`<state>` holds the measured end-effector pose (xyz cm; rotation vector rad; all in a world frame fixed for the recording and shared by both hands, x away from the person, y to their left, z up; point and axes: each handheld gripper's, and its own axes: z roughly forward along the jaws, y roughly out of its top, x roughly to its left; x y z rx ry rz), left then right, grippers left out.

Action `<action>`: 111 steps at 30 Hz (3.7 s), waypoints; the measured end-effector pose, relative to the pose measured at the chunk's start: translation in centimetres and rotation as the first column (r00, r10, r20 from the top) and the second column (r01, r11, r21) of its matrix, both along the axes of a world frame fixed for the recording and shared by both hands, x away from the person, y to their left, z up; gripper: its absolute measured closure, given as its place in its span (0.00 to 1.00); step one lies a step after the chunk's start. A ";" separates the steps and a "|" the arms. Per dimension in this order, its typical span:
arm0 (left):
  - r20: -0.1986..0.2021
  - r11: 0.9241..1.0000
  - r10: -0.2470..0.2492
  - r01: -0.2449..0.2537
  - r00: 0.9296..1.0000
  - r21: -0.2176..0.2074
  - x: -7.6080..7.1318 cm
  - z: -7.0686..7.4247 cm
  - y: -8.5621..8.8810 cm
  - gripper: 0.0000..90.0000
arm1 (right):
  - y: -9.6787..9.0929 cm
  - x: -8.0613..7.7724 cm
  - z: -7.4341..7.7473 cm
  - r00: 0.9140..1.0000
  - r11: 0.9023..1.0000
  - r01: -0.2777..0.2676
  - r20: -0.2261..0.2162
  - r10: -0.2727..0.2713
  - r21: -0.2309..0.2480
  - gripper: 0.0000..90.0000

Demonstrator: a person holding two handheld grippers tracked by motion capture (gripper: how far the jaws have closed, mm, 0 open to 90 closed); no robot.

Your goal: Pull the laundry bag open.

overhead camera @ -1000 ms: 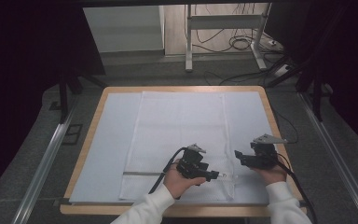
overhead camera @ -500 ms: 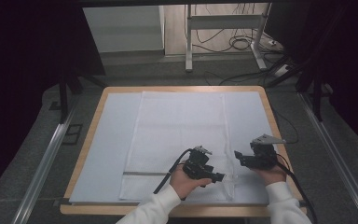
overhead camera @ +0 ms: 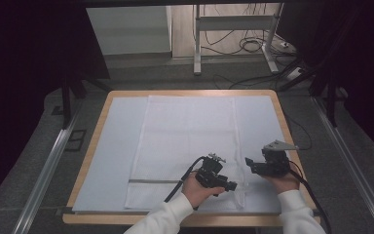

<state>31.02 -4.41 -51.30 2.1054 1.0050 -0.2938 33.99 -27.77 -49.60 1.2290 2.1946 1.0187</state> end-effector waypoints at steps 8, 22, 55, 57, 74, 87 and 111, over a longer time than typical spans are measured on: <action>-0.027 1.000 -0.001 0.000 1.000 -0.017 0.2 -0.2 -0.1 0.64 | -0.1 0.0 0.1 1.000 1.000 0.004 0.003 -0.004 -0.001 0.25; -0.040 1.000 0.011 -0.011 0.999 -0.002 0.7 -1.1 -0.7 0.80 | -0.1 0.1 0.1 1.000 1.000 0.012 -0.007 -0.012 0.018 0.25; 0.037 1.000 -0.013 0.013 0.999 -0.004 0.5 -0.9 -0.5 0.96 | -0.5 0.1 0.1 1.000 1.000 0.029 -0.009 -0.029 0.003 0.25; 0.042 1.000 -0.010 0.010 0.999 -0.013 0.5 -0.6 -0.3 0.96 | -0.6 0.0 0.2 1.000 0.999 0.030 -0.005 -0.030 0.008 0.25; 0.080 0.999 0.002 0.001 0.997 -0.040 0.4 0.9 1.7 0.96 | -0.9 0.0 0.5 0.998 0.995 0.057 -0.039 -0.054 0.084 0.27; 0.097 0.999 0.010 -0.005 0.995 -0.050 0.1 1.6 2.7 0.96 | -1.3 -0.1 0.8 0.997 0.988 0.058 -0.062 -0.050 0.142 0.28; 0.102 0.999 0.013 -0.008 0.995 -0.052 0.0 1.4 2.5 0.96 | 0.3 -0.6 1.0 0.970 0.951 -0.011 -0.227 0.086 0.309 0.29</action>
